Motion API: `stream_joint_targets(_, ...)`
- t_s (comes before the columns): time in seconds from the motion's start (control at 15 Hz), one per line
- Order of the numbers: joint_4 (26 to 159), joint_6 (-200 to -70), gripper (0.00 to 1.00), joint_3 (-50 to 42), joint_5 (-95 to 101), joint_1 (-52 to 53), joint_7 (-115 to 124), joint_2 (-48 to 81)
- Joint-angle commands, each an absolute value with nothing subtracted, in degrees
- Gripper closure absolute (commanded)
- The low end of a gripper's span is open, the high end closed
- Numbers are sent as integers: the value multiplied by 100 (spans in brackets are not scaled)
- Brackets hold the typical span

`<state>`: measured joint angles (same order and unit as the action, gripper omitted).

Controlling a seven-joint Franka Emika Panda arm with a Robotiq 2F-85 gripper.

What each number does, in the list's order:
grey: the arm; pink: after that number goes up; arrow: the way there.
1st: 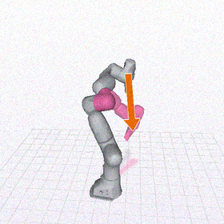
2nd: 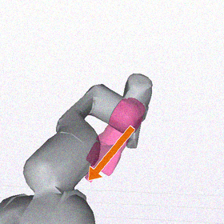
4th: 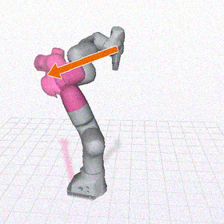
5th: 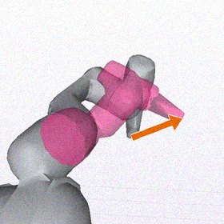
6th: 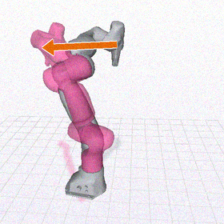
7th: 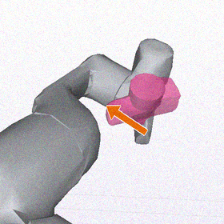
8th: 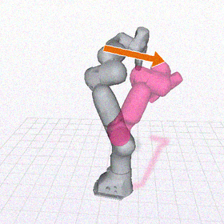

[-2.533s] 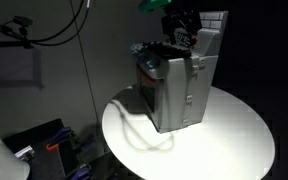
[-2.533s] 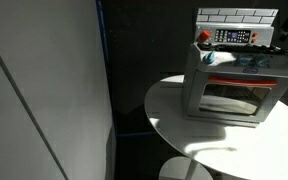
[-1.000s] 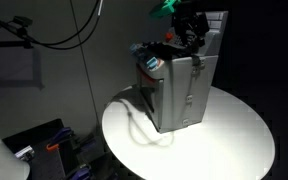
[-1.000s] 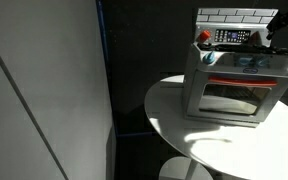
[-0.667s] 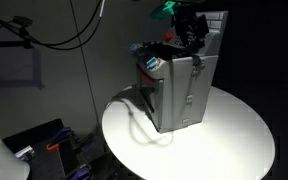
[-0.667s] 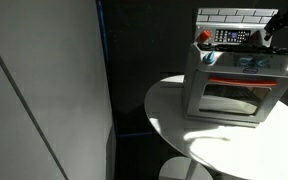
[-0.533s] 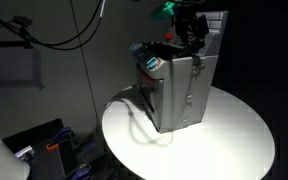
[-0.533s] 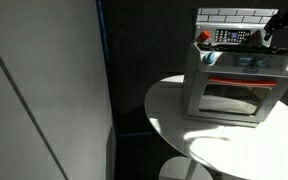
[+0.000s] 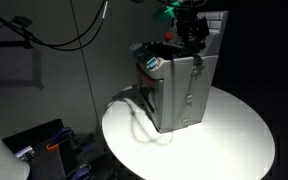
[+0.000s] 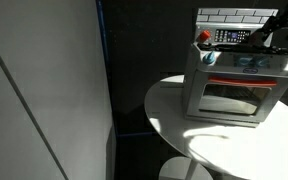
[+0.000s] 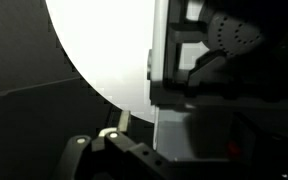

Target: Push the bottom orange button on the right side of the stove

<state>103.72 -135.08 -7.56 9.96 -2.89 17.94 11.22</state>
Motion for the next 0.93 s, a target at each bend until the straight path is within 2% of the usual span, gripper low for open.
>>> stream_joint_targets(0.0, 10066, -13325, 0, -750, 979, -267, 1929, 1280)
stream_joint_targets(0.87, 9814, -13321, 0, -739, 921, -224, 1917, 1508)
